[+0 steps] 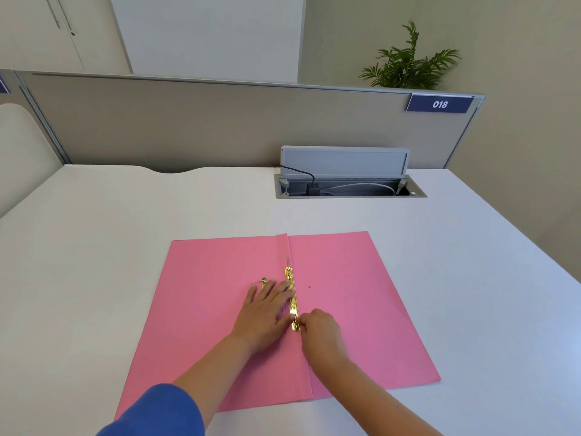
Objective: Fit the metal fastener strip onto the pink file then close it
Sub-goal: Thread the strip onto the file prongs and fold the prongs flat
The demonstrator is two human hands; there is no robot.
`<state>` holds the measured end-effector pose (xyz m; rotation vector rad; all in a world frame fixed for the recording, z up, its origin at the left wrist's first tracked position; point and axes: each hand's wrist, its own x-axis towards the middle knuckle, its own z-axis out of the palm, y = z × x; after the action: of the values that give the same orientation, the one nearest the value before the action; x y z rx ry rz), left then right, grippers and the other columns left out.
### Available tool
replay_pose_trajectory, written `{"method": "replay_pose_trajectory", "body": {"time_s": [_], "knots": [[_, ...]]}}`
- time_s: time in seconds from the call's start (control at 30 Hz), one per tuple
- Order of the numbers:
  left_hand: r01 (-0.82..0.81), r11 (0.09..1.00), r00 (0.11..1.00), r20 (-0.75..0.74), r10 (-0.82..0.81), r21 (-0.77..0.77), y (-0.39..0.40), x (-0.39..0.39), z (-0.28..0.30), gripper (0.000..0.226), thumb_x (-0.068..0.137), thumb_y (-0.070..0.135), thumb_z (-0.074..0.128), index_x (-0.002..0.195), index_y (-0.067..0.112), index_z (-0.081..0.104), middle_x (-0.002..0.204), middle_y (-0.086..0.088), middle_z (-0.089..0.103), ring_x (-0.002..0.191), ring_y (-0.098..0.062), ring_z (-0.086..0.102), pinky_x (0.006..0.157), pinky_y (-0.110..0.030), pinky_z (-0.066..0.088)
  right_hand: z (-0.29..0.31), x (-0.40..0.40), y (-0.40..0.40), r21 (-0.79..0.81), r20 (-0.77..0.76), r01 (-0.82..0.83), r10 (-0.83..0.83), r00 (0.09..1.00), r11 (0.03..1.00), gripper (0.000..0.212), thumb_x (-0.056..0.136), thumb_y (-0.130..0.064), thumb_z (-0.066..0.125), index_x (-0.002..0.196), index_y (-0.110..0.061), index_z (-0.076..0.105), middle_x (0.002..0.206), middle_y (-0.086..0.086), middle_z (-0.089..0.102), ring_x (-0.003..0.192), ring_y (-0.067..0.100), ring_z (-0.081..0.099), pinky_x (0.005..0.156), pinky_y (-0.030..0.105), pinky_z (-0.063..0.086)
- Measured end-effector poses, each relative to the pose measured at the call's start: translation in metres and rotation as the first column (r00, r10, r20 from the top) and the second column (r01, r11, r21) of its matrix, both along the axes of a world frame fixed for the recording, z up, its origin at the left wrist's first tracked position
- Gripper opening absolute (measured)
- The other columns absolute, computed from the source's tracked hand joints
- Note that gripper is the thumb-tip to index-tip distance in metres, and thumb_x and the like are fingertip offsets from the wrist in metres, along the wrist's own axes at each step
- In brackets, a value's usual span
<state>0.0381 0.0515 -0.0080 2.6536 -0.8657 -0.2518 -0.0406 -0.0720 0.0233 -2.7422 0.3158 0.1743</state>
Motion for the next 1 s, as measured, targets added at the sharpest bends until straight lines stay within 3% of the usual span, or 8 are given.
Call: {"method": "replay_pose_trajectory", "body": {"time_s": [0.27,0.53,0.63,0.77,0.83,0.9,0.93,1.0], "knots": [[-0.005,0.998,1.0,-0.018,0.004,-0.055,0.001,0.0,-0.003,0.052,0.093,0.042,0.037,0.143,0.033,0.03,0.158,0.017,0.016,0.147,-0.008,0.004,0.119,-0.041,-0.004,0.008,0.006,0.025,-0.288,-0.067,-0.181,0.168,0.983,0.941,0.038,0.091,0.009,0.032,0.116,-0.002,0.058,0.119,0.018,0.06,0.113,0.031,0.051,0.092,0.036,0.038],[0.008,1.0,1.0,-0.019,-0.009,-0.007,0.001,0.002,-0.004,0.052,0.094,0.037,0.037,0.144,0.033,0.026,0.158,0.018,0.01,0.148,-0.01,0.002,0.12,-0.042,-0.002,0.012,0.011,0.049,-0.494,-0.167,-0.315,0.267,0.949,0.81,0.033,0.092,0.007,0.037,0.116,-0.002,0.058,0.116,0.015,0.065,0.108,0.029,0.058,0.061,0.03,0.027],[0.016,1.0,1.0,-0.025,-0.016,-0.006,0.001,0.002,-0.003,0.053,0.093,0.038,0.038,0.144,0.033,0.026,0.158,0.018,0.01,0.148,-0.01,0.002,0.12,-0.043,-0.002,0.009,0.01,0.054,-0.505,-0.189,-0.333,0.274,0.943,0.797,0.034,0.092,0.007,0.036,0.119,0.0,0.056,0.117,0.017,0.063,0.108,0.03,0.056,0.05,0.028,0.014],[0.012,0.999,0.999,-0.035,-0.013,-0.03,0.001,0.002,-0.001,0.054,0.093,0.042,0.037,0.145,0.032,0.027,0.159,0.016,0.012,0.148,-0.011,0.002,0.12,-0.043,-0.003,-0.002,-0.002,0.052,-0.46,-0.129,-0.29,0.26,0.957,0.839,0.035,0.093,0.008,0.033,0.126,0.01,0.047,0.126,0.023,0.049,0.114,0.032,0.047,0.058,0.023,0.025],[-0.002,0.999,0.999,-0.044,-0.001,-0.051,0.0,0.0,0.0,0.055,0.092,0.043,0.038,0.144,0.033,0.027,0.159,0.016,0.013,0.148,-0.01,0.002,0.12,-0.042,-0.005,-0.005,-0.009,0.047,-0.462,-0.133,-0.265,0.23,0.964,0.846,0.039,0.094,0.006,0.03,0.131,0.012,0.041,0.131,0.024,0.042,0.116,0.033,0.043,0.079,0.026,0.04],[-0.004,0.999,0.999,-0.042,0.002,-0.046,0.0,0.0,0.001,0.056,0.091,0.045,0.039,0.145,0.033,0.027,0.159,0.016,0.013,0.148,-0.01,0.002,0.12,-0.042,-0.005,-0.005,-0.016,0.041,-0.478,-0.127,-0.254,0.22,0.967,0.841,0.044,0.095,0.003,0.027,0.137,0.012,0.032,0.132,0.023,0.041,0.118,0.033,0.042,0.091,0.033,0.043],[-0.002,0.999,0.999,-0.04,0.001,-0.036,0.0,0.0,0.001,0.057,0.091,0.046,0.039,0.145,0.033,0.026,0.159,0.016,0.012,0.148,-0.01,0.002,0.12,-0.042,-0.005,-0.006,-0.02,0.038,-0.476,-0.1,-0.238,0.216,0.971,0.847,0.045,0.094,0.003,0.027,0.138,0.012,0.032,0.13,0.022,0.044,0.116,0.032,0.044,0.091,0.034,0.043],[0.002,1.0,0.999,-0.033,-0.002,-0.022,0.001,0.0,0.001,0.057,0.092,0.047,0.038,0.145,0.032,0.026,0.159,0.015,0.012,0.148,-0.01,0.002,0.12,-0.042,-0.004,-0.004,-0.025,0.032,-0.478,0.002,-0.216,0.247,0.969,0.851,0.039,0.083,-0.001,0.043,0.116,0.013,0.059,0.104,0.017,0.062,0.093,0.026,0.061,0.073,0.028,0.051]]}}
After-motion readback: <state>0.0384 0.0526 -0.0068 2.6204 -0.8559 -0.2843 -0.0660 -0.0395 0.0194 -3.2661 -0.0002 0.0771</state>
